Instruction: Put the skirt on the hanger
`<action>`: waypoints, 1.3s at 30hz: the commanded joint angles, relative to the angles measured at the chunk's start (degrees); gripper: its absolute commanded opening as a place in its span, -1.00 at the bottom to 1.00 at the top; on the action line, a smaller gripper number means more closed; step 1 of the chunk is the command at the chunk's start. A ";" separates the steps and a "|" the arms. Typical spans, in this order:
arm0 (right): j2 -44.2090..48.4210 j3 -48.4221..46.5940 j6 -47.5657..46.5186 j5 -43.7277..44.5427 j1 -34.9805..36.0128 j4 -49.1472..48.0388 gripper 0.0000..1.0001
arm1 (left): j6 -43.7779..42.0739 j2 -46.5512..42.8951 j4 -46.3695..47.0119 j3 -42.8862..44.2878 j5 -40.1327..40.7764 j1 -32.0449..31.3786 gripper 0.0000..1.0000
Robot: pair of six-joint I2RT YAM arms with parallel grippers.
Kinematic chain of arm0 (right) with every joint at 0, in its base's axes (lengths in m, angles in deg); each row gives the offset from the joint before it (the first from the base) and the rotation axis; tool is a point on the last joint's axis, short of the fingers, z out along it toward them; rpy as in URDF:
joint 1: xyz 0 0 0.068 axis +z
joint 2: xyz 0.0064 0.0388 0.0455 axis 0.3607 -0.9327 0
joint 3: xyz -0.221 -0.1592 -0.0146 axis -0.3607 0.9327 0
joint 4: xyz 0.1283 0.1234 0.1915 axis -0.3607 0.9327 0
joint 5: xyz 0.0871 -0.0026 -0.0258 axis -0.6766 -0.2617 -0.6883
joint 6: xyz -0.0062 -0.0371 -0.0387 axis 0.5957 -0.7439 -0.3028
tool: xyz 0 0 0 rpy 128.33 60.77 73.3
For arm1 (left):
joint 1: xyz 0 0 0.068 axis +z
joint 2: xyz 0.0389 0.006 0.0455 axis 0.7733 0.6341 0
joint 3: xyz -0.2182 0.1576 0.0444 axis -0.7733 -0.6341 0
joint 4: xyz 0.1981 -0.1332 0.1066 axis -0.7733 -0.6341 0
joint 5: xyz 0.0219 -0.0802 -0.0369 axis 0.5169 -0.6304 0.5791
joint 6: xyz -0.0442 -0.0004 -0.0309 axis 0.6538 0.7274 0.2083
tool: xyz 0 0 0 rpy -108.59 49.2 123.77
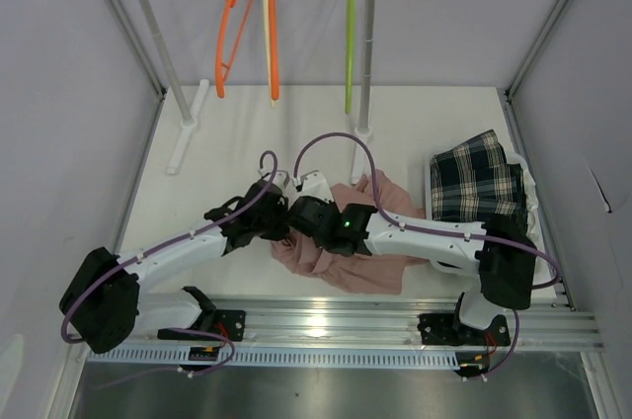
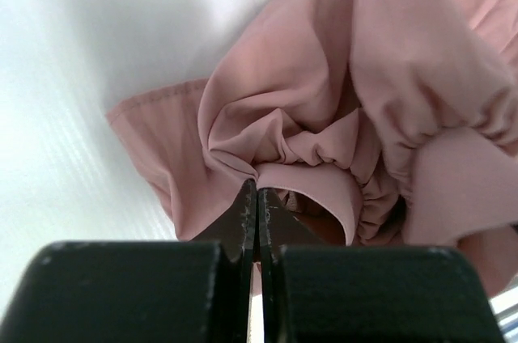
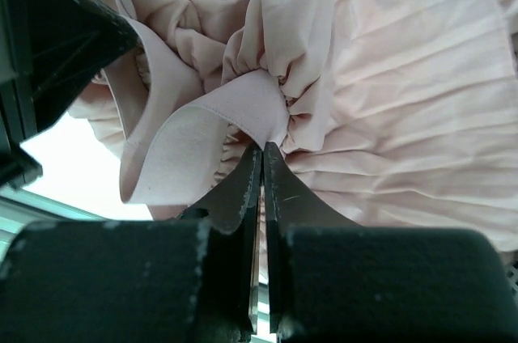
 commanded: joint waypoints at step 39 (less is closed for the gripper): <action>26.27 24.19 7.79 -7.35 -18.15 -13.17 -1.00 | 4.91 -9.05 0.63 -3.03 -3.04 13.62 -1.00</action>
